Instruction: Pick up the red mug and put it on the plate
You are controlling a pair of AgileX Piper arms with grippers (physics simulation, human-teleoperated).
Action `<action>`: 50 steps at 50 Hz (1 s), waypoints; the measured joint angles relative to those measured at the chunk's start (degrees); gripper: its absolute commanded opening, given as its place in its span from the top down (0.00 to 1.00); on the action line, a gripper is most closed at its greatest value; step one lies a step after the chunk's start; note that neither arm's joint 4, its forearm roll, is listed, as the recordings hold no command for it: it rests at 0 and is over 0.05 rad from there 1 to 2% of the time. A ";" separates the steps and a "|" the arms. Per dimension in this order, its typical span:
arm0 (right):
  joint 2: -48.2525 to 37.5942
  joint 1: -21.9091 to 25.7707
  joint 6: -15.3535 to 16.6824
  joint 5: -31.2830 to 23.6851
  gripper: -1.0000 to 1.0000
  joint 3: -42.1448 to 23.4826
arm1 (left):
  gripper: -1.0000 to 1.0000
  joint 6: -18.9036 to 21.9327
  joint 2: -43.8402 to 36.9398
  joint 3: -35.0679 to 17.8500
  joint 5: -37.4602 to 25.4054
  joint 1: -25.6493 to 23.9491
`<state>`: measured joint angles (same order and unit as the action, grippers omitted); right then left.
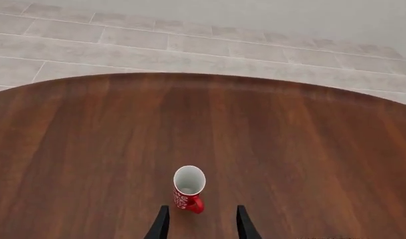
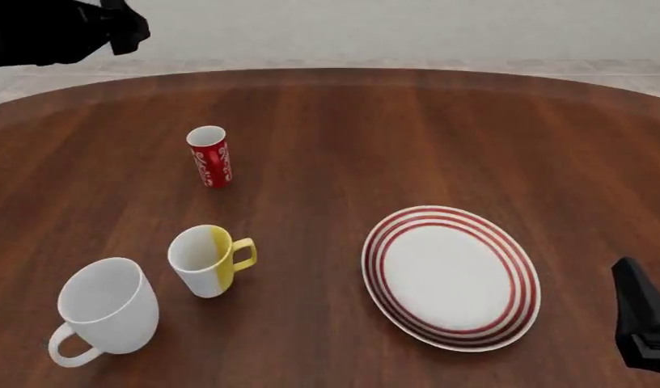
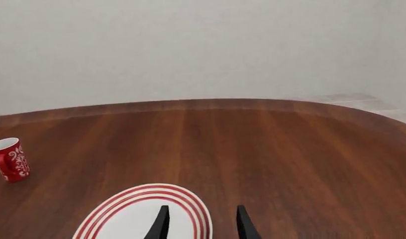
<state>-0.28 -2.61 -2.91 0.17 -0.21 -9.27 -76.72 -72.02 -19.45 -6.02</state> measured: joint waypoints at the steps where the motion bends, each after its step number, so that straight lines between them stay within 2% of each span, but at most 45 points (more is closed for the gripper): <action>1: 0.00 -0.02 0.00 0.00 0.00 0.00 | 0.00 0.02 -0.33 -0.06 0.12 -0.07; 50: 0.02 -0.28 -0.98 0.02 0.00 0.02 | 0.00 -0.50 -11.10 -5.11 0.04 -0.11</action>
<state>-0.26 -2.89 -3.89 0.19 -0.19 -9.77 -87.82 -77.13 -19.41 -6.12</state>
